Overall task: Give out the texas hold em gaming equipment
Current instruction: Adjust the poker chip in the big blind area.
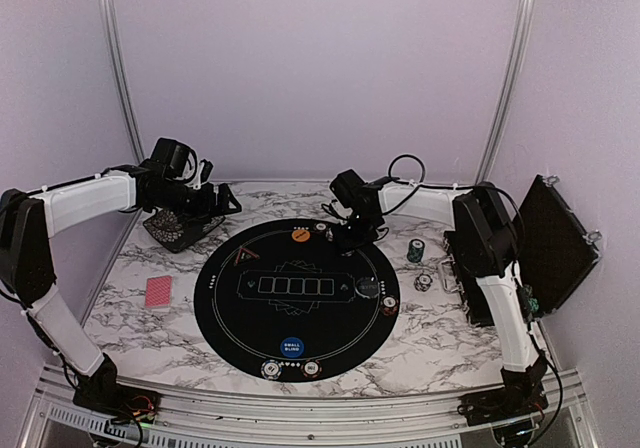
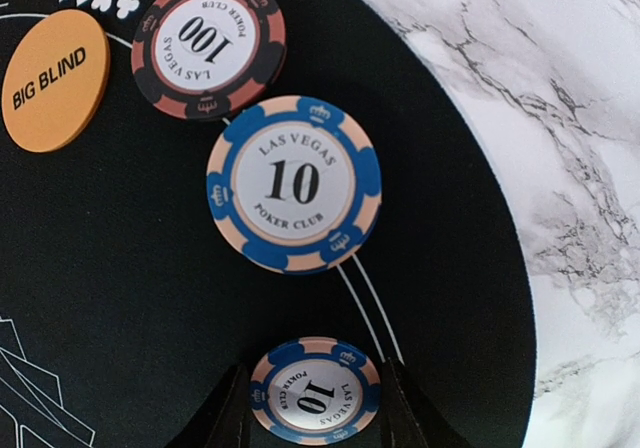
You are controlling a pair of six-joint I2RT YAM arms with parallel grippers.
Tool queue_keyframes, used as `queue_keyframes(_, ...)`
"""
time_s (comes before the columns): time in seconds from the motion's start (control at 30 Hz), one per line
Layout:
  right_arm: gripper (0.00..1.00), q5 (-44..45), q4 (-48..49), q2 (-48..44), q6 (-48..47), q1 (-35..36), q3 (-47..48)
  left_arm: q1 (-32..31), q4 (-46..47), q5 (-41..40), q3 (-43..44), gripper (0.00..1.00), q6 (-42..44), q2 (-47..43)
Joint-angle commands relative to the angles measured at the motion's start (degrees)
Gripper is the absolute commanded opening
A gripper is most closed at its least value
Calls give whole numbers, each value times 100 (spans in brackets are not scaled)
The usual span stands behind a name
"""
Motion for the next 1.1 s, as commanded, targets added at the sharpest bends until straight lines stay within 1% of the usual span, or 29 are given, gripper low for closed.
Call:
queue_keyframes(0.0, 39, -70, -60, -53, 86, 1, -218, 51, -36, 85, -40, 99, -7, 24)
queue_keyframes(0.23, 40, -255, 120, -203, 174, -4, -305, 50, -32, 95, -43, 99, -8, 2)
queue_keyframes(1.07, 41, -295, 459, -336, 363, -182, -306, 51, -36, 105, -51, 99, -7, 39)
